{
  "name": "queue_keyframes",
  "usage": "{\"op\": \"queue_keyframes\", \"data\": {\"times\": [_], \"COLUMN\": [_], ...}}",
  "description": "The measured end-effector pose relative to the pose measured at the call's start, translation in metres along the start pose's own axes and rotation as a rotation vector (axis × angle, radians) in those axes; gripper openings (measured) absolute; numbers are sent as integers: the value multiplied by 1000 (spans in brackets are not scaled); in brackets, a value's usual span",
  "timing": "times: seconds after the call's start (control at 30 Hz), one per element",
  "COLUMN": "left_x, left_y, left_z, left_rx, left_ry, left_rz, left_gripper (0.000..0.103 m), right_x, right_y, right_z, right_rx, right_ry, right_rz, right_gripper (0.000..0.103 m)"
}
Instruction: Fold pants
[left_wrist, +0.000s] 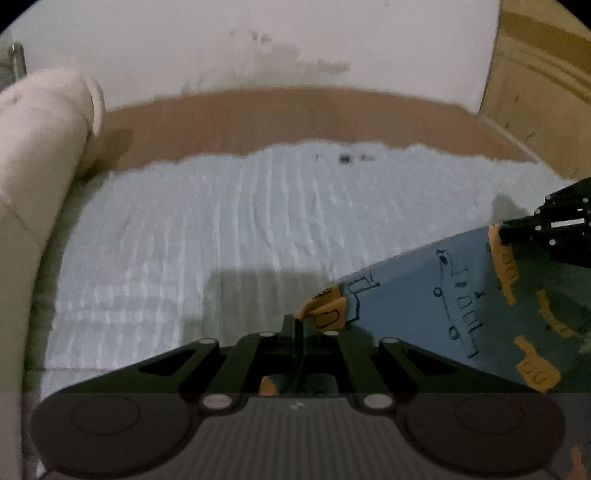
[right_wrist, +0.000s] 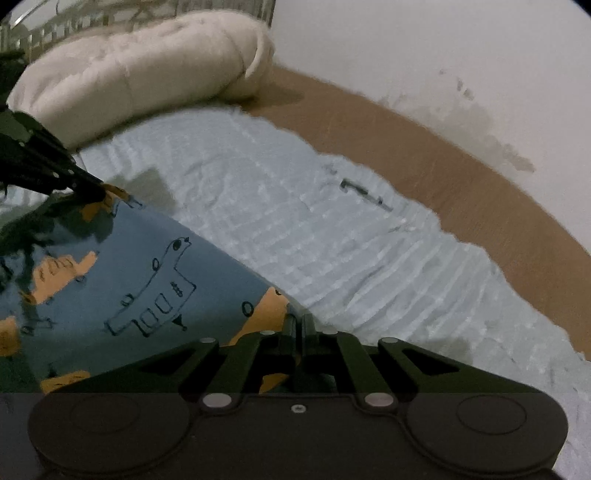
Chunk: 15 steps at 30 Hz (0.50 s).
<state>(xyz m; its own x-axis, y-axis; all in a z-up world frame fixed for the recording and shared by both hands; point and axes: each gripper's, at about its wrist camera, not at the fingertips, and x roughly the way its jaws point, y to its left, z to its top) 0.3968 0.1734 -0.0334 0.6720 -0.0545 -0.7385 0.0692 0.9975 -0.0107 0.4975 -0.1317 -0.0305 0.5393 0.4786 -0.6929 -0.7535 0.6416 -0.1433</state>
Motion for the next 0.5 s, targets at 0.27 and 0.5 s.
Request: {"op": "queue_keyframes", "data": {"times": [0.27,0.5], "left_x": [-49,-94], "left_y": [-17,-40], "left_z": [-7,-36], "left_rx": [72,113], "left_ry": [-142,-253], "left_rz": [8,27], "left_gripper": [3,3], "right_x": [-76,-132], "right_y": [24,63], "right_z": [-10,-43], "right_rx": [8,12], "right_ry": [-143,-196], "right_rz": [-68,-91], "right_gripper": [0,0]}}
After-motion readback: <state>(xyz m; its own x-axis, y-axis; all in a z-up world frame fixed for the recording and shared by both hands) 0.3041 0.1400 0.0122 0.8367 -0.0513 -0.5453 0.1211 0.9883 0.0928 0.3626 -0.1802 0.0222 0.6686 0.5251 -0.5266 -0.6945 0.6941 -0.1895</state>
